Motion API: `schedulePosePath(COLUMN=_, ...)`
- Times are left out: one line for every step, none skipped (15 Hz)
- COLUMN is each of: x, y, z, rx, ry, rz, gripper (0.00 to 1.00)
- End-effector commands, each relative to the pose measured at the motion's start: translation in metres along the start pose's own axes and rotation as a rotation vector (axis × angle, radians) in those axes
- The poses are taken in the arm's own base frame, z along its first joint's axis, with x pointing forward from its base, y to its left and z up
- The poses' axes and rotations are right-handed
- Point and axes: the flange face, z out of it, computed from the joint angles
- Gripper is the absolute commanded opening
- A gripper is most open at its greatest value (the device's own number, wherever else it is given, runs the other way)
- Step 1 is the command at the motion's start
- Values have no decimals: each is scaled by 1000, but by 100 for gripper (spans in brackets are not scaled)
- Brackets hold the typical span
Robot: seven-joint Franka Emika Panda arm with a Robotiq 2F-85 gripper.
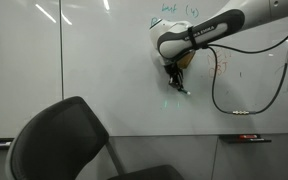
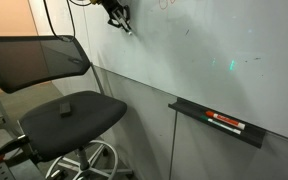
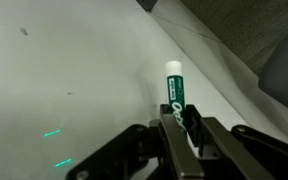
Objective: Use the marker on the chair to write on the white board
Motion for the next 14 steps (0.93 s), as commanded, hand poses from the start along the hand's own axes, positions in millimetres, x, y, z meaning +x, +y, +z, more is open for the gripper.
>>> schedulePosePath(x=3, y=20, z=3, rx=-19, ry=53, rz=42, gripper=8)
schedulePosePath(x=4, y=20, z=4, rx=-16, ry=54, rz=45, gripper=8)
schedulePosePath(x=5, y=20, z=5, rx=-20, ry=55, rz=48, gripper=8)
schedulePosePath(x=5, y=20, z=5, rx=-20, ry=54, rz=50, gripper=8)
schedulePosePath(x=5, y=20, z=7, rx=-22, ry=50, rz=49, gripper=8)
schedulePosePath(x=5, y=20, z=8, rx=-21, ry=47, rz=47, gripper=8)
schedulePosePath(x=6, y=19, z=9, rx=-20, ry=42, rz=42, gripper=8)
schedulePosePath(x=6, y=18, z=12, rx=-18, ry=37, rz=38, gripper=8)
schedulePosePath(x=6, y=17, z=14, rx=-17, ry=35, rz=36, gripper=8)
schedulePosePath(x=7, y=15, z=16, rx=-14, ry=32, rz=33, gripper=8)
schedulePosePath(x=7, y=13, z=17, rx=-11, ry=29, rz=31, gripper=8)
schedulePosePath(x=8, y=10, z=20, rx=-9, ry=24, rz=25, gripper=8)
schedulePosePath(x=8, y=7, z=22, rx=-5, ry=20, rz=20, gripper=8)
schedulePosePath(x=8, y=4, z=25, rx=0, ry=14, rz=15, gripper=8)
